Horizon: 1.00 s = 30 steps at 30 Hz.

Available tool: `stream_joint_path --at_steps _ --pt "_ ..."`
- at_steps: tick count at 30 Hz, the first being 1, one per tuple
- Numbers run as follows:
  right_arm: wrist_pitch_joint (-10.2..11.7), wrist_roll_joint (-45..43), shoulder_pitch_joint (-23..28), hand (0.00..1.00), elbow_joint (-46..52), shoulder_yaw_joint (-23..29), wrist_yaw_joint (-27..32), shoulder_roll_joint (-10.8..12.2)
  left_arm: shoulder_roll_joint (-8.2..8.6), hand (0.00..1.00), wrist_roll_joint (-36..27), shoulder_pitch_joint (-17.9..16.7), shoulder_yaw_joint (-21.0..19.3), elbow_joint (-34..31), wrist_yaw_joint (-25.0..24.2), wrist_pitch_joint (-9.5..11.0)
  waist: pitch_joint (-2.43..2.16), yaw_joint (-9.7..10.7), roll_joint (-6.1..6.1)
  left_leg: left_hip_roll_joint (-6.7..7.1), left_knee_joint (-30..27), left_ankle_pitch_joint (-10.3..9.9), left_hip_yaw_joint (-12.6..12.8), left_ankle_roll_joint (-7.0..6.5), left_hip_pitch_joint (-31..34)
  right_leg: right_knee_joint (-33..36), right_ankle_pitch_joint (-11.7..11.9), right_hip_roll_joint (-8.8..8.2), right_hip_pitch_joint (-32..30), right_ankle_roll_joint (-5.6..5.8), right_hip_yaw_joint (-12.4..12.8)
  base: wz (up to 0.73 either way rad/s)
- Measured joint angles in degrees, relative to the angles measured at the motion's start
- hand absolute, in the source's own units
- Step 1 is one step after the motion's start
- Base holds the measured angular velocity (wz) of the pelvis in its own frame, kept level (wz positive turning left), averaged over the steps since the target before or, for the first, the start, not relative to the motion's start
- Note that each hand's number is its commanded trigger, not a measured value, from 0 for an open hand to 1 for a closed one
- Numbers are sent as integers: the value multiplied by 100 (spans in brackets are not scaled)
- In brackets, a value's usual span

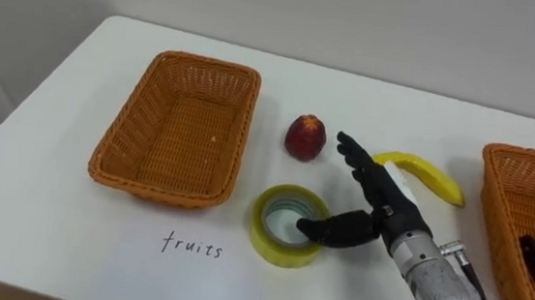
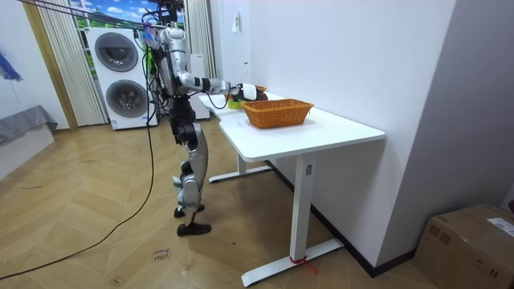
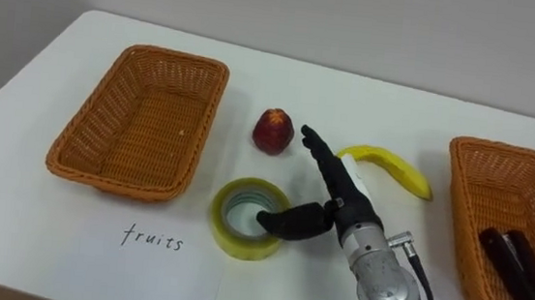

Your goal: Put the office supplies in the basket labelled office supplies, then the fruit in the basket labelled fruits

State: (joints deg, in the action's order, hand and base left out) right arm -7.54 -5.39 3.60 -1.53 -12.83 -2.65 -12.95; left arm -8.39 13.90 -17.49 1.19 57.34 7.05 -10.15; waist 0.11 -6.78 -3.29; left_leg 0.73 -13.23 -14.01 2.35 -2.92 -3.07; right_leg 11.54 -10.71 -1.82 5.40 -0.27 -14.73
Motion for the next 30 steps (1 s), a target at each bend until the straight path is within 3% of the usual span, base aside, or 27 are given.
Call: stream_joint_path --at_steps 14,23,30 --pt "-22 -172 0 0 -3 -8 -5 -1 -5 0 -38 -20 -92 2 -150 -97 2 -68 -32 3 -47 1 -73 4 -14 -3 -2 3 67 2 -86 3" --pt "-254 -381 -33 0 -3 -63 -378 -9 -46 0 -82 -24 -115 -29 -185 -167 5 -149 -191 4 -45 0 -111 4 4 -16 -1 11 64 2 -115 2" --pt "-469 -892 -298 0 -2 -58 -873 -38 -103 0 -41 -60 -368 -63 -284 -253 -14 -204 -279 9 -48 1 -116 4 4 -27 0 9 67 3 -103 0"
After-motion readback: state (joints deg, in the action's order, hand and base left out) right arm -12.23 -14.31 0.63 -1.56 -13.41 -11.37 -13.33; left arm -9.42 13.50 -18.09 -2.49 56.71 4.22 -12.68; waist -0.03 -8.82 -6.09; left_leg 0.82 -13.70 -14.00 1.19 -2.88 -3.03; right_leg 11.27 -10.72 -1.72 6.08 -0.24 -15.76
